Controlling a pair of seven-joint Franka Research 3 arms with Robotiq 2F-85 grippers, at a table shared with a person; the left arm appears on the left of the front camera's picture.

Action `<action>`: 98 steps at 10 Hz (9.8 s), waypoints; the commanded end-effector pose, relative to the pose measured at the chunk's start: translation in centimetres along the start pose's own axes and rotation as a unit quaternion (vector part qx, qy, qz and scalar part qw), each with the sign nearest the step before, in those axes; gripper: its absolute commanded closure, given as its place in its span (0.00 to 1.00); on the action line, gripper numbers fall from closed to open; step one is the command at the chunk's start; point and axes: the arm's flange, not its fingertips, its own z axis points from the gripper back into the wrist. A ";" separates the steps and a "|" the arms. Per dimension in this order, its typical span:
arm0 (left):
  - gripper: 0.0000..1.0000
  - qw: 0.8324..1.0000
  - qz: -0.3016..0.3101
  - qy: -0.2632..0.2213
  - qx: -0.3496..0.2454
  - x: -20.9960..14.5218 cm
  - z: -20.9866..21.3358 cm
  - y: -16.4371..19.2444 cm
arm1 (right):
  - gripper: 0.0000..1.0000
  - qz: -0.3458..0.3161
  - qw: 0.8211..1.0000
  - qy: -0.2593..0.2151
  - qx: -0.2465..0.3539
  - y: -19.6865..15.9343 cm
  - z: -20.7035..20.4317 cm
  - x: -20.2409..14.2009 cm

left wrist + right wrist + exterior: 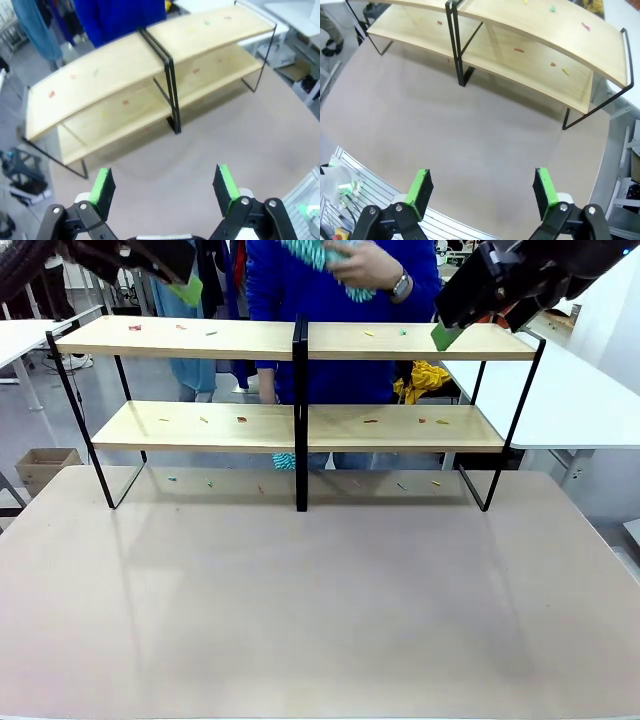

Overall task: Clean the shelves.
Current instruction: Pick up the Duster when the human hands it over.

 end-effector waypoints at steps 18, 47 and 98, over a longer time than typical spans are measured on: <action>0.00 0.994 0.054 -0.073 -0.061 -3.0 0.5 1.7 | 0.00 -0.015 1.000 0.006 0.013 -0.5 0.0 0.3; 0.00 0.996 0.032 -0.071 -0.053 -2.7 0.8 1.9 | 0.00 -0.009 0.996 -0.085 0.020 2.2 7.0 2.6; 0.00 0.996 0.032 -0.071 -0.053 -2.7 0.8 1.9 | 0.83 -0.392 0.852 0.048 0.345 -24.4 -21.3 19.5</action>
